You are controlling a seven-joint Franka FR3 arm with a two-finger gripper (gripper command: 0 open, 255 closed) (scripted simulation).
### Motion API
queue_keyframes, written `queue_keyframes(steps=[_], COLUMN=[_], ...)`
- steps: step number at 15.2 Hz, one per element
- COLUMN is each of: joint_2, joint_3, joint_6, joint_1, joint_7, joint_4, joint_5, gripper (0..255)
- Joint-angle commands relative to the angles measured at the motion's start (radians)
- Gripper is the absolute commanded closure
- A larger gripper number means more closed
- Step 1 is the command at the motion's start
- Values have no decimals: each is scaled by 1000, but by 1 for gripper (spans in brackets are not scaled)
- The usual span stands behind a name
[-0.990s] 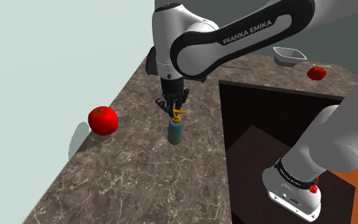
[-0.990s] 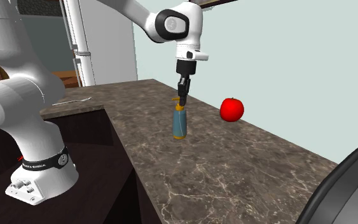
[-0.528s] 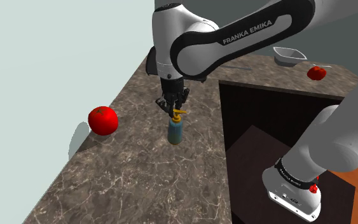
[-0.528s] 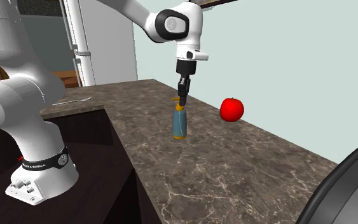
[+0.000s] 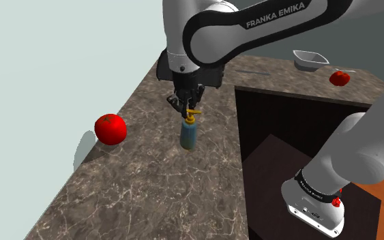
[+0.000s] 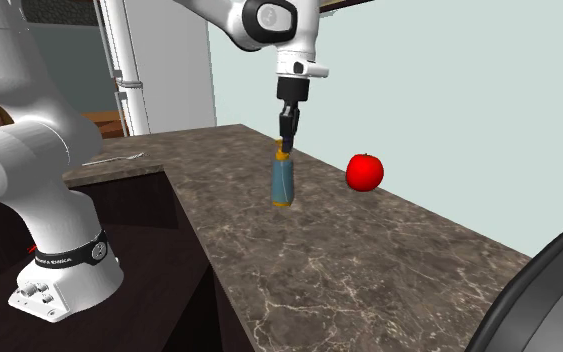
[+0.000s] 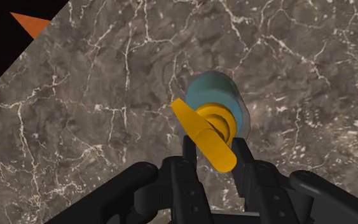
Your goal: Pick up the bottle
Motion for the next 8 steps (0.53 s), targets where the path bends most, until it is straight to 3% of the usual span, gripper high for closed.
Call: queue_keyframes(steps=[1, 8], joint_2=[-6, -25], joint_3=[-1, -5], joint_6=[-25, -107], joint_1=[0, -2], joint_7=[-2, -10], joint_4=[19, 84], joint_5=[2, 9], gripper=[255, 255])
